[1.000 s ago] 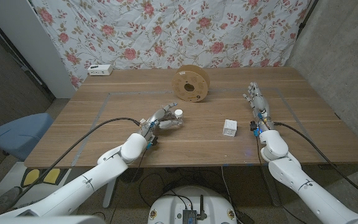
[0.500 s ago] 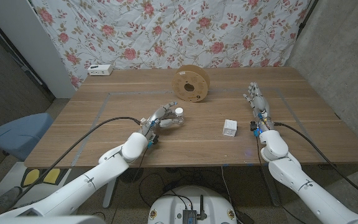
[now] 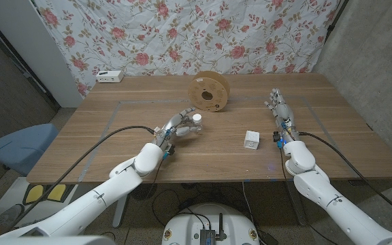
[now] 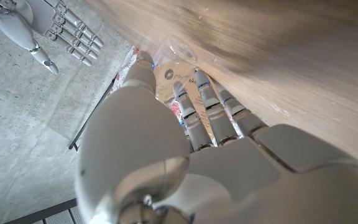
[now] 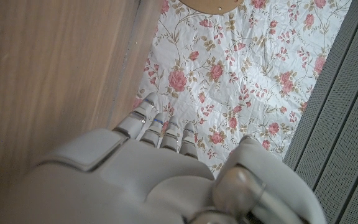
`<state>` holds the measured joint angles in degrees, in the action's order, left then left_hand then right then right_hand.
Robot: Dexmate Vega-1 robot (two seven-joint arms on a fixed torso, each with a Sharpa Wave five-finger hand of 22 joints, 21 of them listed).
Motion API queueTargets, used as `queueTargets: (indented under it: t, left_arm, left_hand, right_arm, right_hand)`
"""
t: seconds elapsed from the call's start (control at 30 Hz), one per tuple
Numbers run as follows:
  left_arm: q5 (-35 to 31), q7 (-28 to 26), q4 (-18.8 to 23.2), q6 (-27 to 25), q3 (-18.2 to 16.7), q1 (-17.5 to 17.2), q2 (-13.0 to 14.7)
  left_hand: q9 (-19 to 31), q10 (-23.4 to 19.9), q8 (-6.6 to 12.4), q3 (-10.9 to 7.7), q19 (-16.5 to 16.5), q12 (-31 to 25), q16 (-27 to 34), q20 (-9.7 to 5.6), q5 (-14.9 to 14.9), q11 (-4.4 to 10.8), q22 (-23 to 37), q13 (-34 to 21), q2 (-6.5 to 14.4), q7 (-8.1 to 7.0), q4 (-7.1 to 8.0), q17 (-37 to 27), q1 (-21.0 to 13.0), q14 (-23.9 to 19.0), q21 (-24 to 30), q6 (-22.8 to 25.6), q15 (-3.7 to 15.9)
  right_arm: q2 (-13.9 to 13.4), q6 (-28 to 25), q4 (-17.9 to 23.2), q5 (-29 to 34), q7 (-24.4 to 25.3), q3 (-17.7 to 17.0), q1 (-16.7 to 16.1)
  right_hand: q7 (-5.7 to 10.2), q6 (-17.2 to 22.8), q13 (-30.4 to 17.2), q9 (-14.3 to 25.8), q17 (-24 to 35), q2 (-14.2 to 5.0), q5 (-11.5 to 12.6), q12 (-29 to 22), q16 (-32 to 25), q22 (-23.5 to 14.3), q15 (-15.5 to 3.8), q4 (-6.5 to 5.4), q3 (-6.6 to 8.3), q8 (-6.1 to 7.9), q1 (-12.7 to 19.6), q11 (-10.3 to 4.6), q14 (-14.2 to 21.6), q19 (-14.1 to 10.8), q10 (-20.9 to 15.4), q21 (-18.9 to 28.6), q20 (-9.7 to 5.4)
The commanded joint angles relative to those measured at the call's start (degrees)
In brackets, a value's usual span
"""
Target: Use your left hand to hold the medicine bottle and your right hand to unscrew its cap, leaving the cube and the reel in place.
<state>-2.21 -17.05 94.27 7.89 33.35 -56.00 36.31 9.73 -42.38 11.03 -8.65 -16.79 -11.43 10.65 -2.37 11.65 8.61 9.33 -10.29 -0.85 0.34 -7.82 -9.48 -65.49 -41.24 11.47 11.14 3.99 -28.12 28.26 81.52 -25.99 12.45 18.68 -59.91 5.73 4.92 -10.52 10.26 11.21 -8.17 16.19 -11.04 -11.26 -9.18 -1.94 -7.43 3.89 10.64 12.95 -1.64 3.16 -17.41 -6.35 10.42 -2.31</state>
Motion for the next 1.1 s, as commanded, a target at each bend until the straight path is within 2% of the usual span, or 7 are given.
queueTargets:
  t: [0.03, 0.27, 0.4, 0.47, 0.67, 0.9, 1.1]
  left_arm:
    - [-0.36, -0.26, -0.21, 1.11, -0.06, 0.42, -0.84]
    - [0.03, 0.01, 0.30, 0.78, -0.22, 0.32, -1.02]
    - [-0.38, 0.10, 1.86, -1.48, -0.15, 0.20, -0.85]
    - [0.33, 0.52, 1.72, -0.86, -0.20, 0.22, -0.99]
    - [0.56, 0.86, 3.36, -2.77, -0.23, -0.02, -0.81]
    - [1.15, 1.23, 5.29, -4.54, -0.49, -0.43, -0.32]
    - [1.04, 1.39, 5.60, -5.05, -0.25, 0.00, -0.33]
  left_hand:
    - [0.21, -0.66, -0.03, 0.37, -0.69, 0.03, 0.57, -5.14, -0.16, -0.15, 0.22, -0.08, 0.08, 0.21, 0.05, -0.14, -0.80, -0.76, 0.45, 0.36, 8.01]
    - [0.21, -0.73, -0.12, 0.27, -0.82, 0.09, 0.57, -5.24, -0.21, -0.26, 0.23, -0.09, 0.36, 0.21, 0.07, -0.10, -0.96, -1.39, 0.27, 0.41, 8.11]
    - [0.21, -0.71, -0.18, 0.21, -1.45, 0.18, 0.42, -4.00, -0.28, -0.43, 0.22, -0.09, 0.38, 0.13, 0.02, 0.00, -1.10, -1.95, 0.28, 0.51, 7.98]
    - [0.22, -0.81, -0.22, 0.17, -1.89, 0.18, 0.41, -3.47, -0.31, -0.60, 0.21, -0.10, 0.34, 0.24, -0.13, -0.01, -1.39, -2.21, 0.33, 0.51, 8.02]
    - [0.22, -0.89, -0.23, 0.15, -2.46, 0.23, 0.18, -2.61, -0.45, -0.60, 0.21, -0.13, 0.42, 0.74, 0.08, 0.11, -1.10, -2.78, 0.24, 0.71, 7.62]
    - [0.23, -0.96, -0.19, 0.14, -2.55, 0.27, -0.05, -2.66, -0.53, -0.58, 0.22, -0.15, 0.39, 0.85, 0.17, 0.18, -0.92, -3.02, 0.06, 0.99, 7.62]
    - [0.23, -1.10, -0.15, 0.24, -2.73, 0.26, -0.20, -2.72, -0.60, -0.47, 0.23, -0.16, 0.19, 0.63, 0.24, 0.21, -0.69, -3.11, -0.01, 1.25, 7.52]
  right_arm:
    - [-0.57, -0.95, 0.69, 0.02, -0.60, 0.41, 0.56]
    - [-1.84, -3.08, 3.09, 0.79, 0.17, 0.45, -0.15]
    - [-3.13, -5.18, 5.41, 1.58, 1.00, 0.36, -0.85]
    - [-3.81, -6.37, 6.59, 1.86, 1.30, 0.31, -1.15]
    - [-6.06, -10.48, 10.53, 2.80, 2.17, 0.20, -1.96]
    - [-8.46, -14.73, 15.06, 4.76, 3.48, 0.23, -2.74]
    - [-10.80, -21.21, 21.13, 6.61, 6.29, -0.26, -4.06]
  right_hand:
    - [0.22, 0.21, -0.21, 0.08, 0.02, -0.24, 0.21, 0.00, -0.12, -0.35, -1.65, -0.16, 0.27, 0.25, -0.25, -0.07, 0.43, 0.10, -0.13, 0.26, -2.90]
    - [0.20, 0.27, -0.22, 0.08, 0.03, -0.25, 0.22, 0.00, -0.11, -0.35, -1.59, -0.17, 0.32, 0.26, -0.28, -0.07, 0.39, 0.18, -0.12, 0.23, -2.94]
    - [0.19, 0.20, -0.22, 0.08, 0.03, -0.25, 0.23, 0.01, -0.09, -0.35, -1.58, -0.16, 0.34, 0.23, -0.28, -0.06, 0.33, 0.25, -0.11, 0.21, -2.97]
    - [0.19, 0.20, -0.22, 0.08, 0.03, -0.23, 0.23, 0.00, -0.06, -0.35, -1.53, -0.15, 0.36, 0.23, -0.28, -0.05, 0.26, 0.28, -0.12, 0.20, -2.99]
    - [0.16, 0.26, -0.22, 0.08, 0.03, -0.17, 0.23, 0.01, -0.02, -0.35, -1.41, -0.10, 0.40, 0.25, -0.28, 0.00, 0.14, 0.46, -0.11, 0.14, -2.94]
    - [0.29, 0.33, -0.22, 0.08, 0.01, -0.07, 0.22, 0.06, 0.06, -0.35, -1.28, 0.00, 0.46, 0.26, -0.21, 0.01, -0.06, 0.71, 0.01, 0.08, -2.86]
    - [0.24, 0.42, -0.22, 0.08, -0.03, 0.09, 0.21, 0.07, 0.07, -0.35, -0.94, 0.18, 0.53, 0.29, -0.04, -0.01, -0.06, 0.72, 0.08, 0.10, -2.83]
